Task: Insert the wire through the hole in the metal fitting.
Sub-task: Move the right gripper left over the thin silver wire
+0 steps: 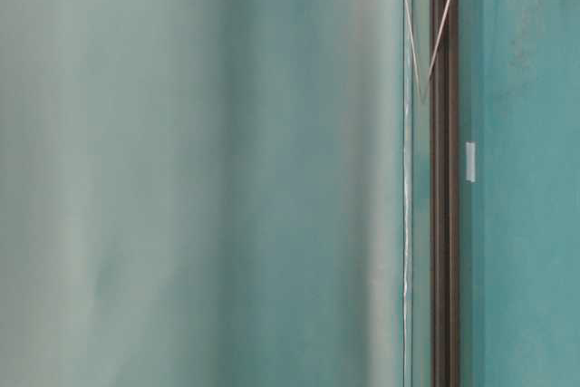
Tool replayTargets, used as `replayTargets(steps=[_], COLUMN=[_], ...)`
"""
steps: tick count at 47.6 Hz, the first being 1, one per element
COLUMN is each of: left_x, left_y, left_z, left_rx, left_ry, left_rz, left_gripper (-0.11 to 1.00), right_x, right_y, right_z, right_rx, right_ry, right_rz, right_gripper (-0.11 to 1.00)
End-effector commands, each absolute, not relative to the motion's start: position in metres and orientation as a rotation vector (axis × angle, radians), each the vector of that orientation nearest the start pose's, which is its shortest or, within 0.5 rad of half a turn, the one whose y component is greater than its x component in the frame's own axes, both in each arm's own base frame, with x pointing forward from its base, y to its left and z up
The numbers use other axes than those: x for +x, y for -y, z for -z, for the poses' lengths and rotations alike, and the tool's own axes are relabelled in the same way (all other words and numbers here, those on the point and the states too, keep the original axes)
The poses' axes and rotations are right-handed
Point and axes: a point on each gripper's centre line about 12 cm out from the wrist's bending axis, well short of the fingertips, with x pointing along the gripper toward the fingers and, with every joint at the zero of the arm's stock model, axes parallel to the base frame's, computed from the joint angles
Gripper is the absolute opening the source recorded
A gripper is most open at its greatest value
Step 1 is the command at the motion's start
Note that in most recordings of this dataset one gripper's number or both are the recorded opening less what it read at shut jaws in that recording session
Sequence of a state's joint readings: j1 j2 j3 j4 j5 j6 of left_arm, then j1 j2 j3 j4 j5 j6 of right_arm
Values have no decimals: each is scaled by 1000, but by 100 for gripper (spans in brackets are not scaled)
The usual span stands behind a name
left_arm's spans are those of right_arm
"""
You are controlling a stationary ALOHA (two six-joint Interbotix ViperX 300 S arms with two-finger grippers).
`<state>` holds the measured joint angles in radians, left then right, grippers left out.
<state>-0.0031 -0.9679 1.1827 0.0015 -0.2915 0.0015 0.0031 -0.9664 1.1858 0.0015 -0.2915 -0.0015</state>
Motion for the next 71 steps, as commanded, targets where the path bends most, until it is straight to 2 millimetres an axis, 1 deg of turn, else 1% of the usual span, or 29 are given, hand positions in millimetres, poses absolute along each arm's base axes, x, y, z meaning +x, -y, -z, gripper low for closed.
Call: replayTargets(steps=[1, 2, 3, 5, 8, 11, 14, 18, 27, 35, 45, 47, 49, 51, 54, 56, 61, 63, 64, 66, 67, 68, 71], left_x=[198, 198, 198, 198, 198, 199, 201, 204, 226, 246, 258, 260, 261, 262, 263, 264, 265, 266, 267, 269, 270, 270, 275], left_y=[-5, -6, -6, -6, -6, -5, -5, -5, -6, -8, -9, -9, -9, -10, -10, -10, -10, -11, -11, -11, -11, -11, -11], left_z=[-286, -283, -282, -280, -280, -282, -283, -281, -260, -245, -225, -222, -219, -217, -215, -214, -211, -210, -209, -207, -205, -203, -196], left_rx=[-56, -59, -62, -75, -89, -78, -69, -62, -42, -39, -40, -40, -39, -37, -37, -37, -27, -20, -17, -9, -6, -4, 3], left_ry=[60, 53, 47, 35, 26, 26, 22, 7, -98, -151, -213, -223, -234, -240, -246, -248, -248, -247, -247, -247, -249, -249, -252], left_rz=[-30, -33, -33, -33, -32, -30, -30, -30, -33, -40, -47, -47, -48, -49, -49, -50, -50, -51, -51, -49, -51, -51, -50], left_gripper=[24, 24, 22, 13, 2, -5, -9, -11, -11, -11, -10, -8, -4, 0, 10, 18, 47, 60, 66, 77, 81, 83, 83], right_x=[200, 200, 200, 201, 202, 204, 207, 212, 229, 242, 254, 256, 257, 257, 258, 259, 262, 263, 263, 265, 265, 266, 269], right_y=[1, 1, 1, 1, 1, 1, 1, 1, 1, 1, 1, 1, 1, 1, 1, 1, 1, 1, 1, 1, 1, 1, 1], right_z=[-292, -291, -289, -286, -284, -282, -281, -277, -269, -261, -249, -247, -244, -242, -240, -238, -236, -235, -234, -233, -232, -231, -226], right_rx=[1, 1, 1, 0, 1, 6, 9, 18, 25, 26, 64, 75, 83, 86, 87, 87, 89, 89, 89, 89, 89, 90, 95], right_ry=[78, 75, 72, 61, 51, 38, 25, 3, -57, -110, -161, -165, -170, -176, -185, -191, -201, -205, -208, -216, -219, -225, -244], right_rz=[3, 3, 3, 4, 3, 3, 3, 3, 4, 5, 9, 10, 11, 12, 12, 12, 13, 13, 13, 13, 13, 14, 16], right_gripper=[24, 24, 22, 12, 2, -3, -3, -3, -3, -3, -3, -2, 3, 9, 23, 34, 65, 75, 77, 76, 75, 75, 76])
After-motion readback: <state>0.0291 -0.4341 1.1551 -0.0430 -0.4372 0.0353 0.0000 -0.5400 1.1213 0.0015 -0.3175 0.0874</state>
